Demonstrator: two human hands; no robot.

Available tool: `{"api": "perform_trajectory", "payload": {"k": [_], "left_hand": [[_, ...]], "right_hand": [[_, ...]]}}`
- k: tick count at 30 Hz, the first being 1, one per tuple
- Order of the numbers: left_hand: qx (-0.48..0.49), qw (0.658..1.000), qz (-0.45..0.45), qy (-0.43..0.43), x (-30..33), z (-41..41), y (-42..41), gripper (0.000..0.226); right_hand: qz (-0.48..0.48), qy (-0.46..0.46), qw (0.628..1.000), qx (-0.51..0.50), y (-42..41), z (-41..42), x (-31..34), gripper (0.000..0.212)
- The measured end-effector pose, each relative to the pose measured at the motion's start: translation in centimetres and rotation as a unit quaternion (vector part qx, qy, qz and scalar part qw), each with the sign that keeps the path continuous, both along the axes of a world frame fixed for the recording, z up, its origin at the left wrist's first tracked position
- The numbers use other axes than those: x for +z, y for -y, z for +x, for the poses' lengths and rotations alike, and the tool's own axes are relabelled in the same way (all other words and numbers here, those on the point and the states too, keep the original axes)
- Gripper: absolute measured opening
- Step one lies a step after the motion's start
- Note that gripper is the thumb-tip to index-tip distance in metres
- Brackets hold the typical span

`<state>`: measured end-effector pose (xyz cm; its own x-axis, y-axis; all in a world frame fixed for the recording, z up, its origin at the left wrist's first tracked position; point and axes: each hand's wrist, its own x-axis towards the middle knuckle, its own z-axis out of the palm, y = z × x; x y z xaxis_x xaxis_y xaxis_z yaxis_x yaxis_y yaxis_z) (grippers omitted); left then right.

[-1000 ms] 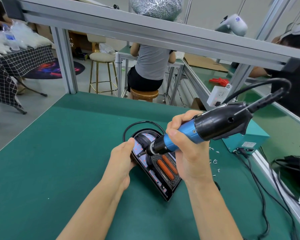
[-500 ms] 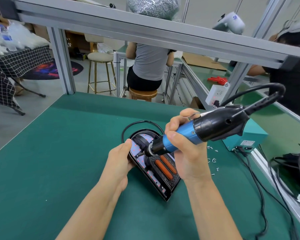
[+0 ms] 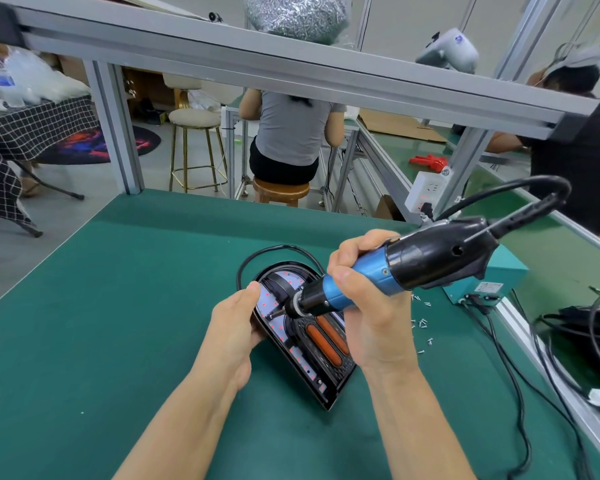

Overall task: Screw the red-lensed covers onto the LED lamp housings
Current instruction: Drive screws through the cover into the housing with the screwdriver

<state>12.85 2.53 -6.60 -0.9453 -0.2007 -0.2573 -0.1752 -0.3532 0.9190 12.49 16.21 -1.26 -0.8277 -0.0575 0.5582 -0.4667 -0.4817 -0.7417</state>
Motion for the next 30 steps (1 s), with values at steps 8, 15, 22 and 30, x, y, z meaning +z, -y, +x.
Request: {"api": "perform_trajectory", "payload": {"k": [8, 15, 22, 30], "left_hand": [[0.000, 1.000, 0.008, -0.004, -0.1, 0.1, -0.2, 0.035], [0.005, 0.999, 0.034, 0.002, -0.2, 0.0, -0.3, 0.034], [0.003, 1.000, 0.007, -0.013, -0.3, -0.2, -0.5, 0.016], [0.035, 0.999, -0.032, 0.008, -1.4, -0.9, -0.2, 0.026]], "right_hand": [[0.014, -0.012, 1.000, 0.007, 0.0, 0.0, -0.1, 0.033], [0.008, -0.002, 1.000, -0.013, -0.2, 0.3, -0.4, 0.030], [-0.045, 0.034, 0.998, -0.038, -0.6, 0.6, -0.3, 0.037], [-0.144, 0.074, 0.985, -0.068, -3.1, 1.5, -0.6, 0.039]]}}
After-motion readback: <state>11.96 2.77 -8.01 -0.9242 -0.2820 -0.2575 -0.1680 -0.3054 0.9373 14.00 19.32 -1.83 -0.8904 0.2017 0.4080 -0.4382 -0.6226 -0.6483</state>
